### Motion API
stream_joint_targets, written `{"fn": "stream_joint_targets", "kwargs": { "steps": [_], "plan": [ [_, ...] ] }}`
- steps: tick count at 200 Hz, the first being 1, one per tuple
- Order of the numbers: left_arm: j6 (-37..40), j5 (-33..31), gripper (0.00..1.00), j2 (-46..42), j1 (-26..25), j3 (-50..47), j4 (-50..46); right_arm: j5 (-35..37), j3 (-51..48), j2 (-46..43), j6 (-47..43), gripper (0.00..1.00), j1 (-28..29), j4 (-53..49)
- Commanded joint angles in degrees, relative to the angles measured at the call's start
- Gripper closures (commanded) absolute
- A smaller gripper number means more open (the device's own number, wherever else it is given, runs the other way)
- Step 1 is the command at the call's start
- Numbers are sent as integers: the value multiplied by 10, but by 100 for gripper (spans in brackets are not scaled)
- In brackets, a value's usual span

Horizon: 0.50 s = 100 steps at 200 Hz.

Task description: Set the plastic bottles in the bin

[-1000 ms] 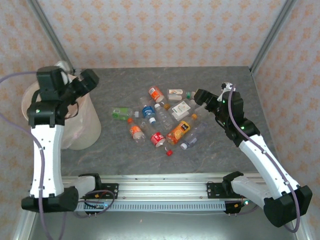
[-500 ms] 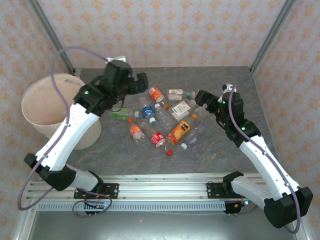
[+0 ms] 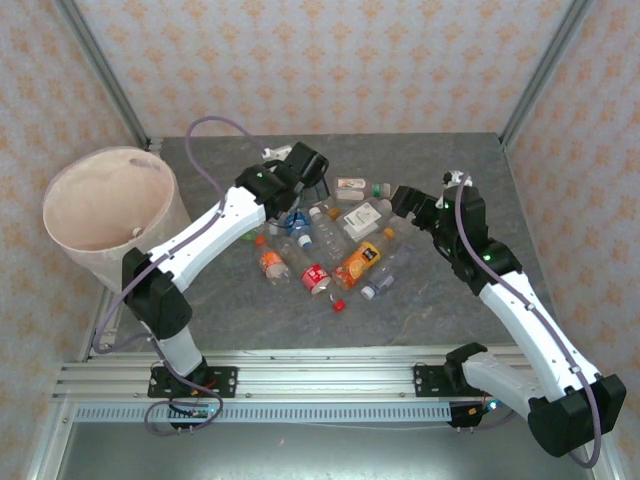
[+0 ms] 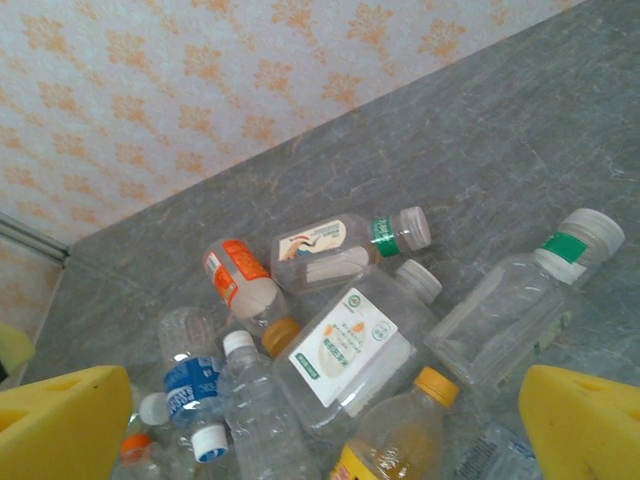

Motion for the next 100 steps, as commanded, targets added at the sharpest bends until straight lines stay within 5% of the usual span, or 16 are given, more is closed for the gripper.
{"fn": "stream_joint_targets", "kwargs": {
  "steps": [1,66,100],
  "plan": [
    [-101,-75,0,11,18,-13,-19,20,11,-15,-26,1,0,-32],
    [-288,-69,0,56,118,-82,-57,77,1,-65,-38,1,0,-43],
    [-327,-60,0,88,160,-88,-70,78,3,-74,-39,1,0,-65]
  ]
}}
